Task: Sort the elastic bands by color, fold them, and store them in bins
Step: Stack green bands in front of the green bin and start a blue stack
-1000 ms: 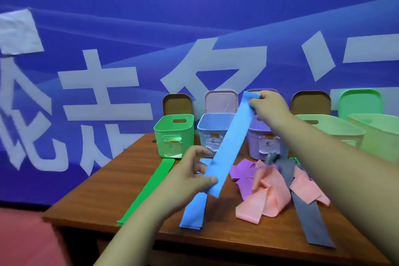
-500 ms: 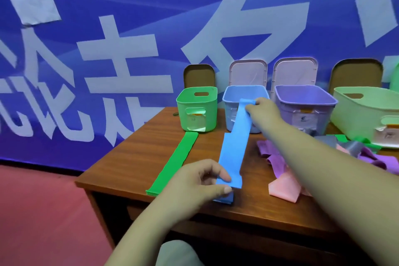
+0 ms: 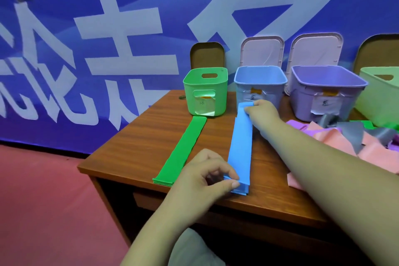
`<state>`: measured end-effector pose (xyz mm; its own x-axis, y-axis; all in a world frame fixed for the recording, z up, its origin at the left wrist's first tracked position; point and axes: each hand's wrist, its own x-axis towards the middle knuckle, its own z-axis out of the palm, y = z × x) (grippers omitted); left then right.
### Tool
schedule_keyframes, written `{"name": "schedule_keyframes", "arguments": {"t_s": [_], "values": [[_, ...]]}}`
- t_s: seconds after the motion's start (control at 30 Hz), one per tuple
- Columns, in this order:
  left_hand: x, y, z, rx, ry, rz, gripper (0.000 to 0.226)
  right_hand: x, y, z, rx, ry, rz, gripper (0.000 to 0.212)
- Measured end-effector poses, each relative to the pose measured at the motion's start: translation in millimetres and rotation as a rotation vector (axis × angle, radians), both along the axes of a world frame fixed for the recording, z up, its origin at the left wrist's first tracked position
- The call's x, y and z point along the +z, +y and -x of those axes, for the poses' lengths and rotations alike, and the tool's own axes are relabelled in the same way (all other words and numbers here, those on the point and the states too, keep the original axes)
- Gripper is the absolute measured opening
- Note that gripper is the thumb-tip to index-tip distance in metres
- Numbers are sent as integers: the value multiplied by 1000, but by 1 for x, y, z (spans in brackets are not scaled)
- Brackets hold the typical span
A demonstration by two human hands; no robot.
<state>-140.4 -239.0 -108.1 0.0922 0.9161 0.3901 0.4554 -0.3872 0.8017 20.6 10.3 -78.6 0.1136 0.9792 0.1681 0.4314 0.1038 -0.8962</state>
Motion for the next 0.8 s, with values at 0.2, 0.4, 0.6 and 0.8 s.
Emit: {"name": "schedule_keyframes", "arguments": {"t_s": [0.2,0.4,0.6,0.8], "values": [[-4,1,0,19,7,33,12,-8,2,7,12,25,52,24],[-4,-1,3,40,43,61,11,-19,5,10,13,85,79,17],[-7,1,6,1,116,84,19,-18,19,7,62,-23,113,16],[-8,2,9,-1,206,64,25,-22,23,6,6,-286,82,11]]}}
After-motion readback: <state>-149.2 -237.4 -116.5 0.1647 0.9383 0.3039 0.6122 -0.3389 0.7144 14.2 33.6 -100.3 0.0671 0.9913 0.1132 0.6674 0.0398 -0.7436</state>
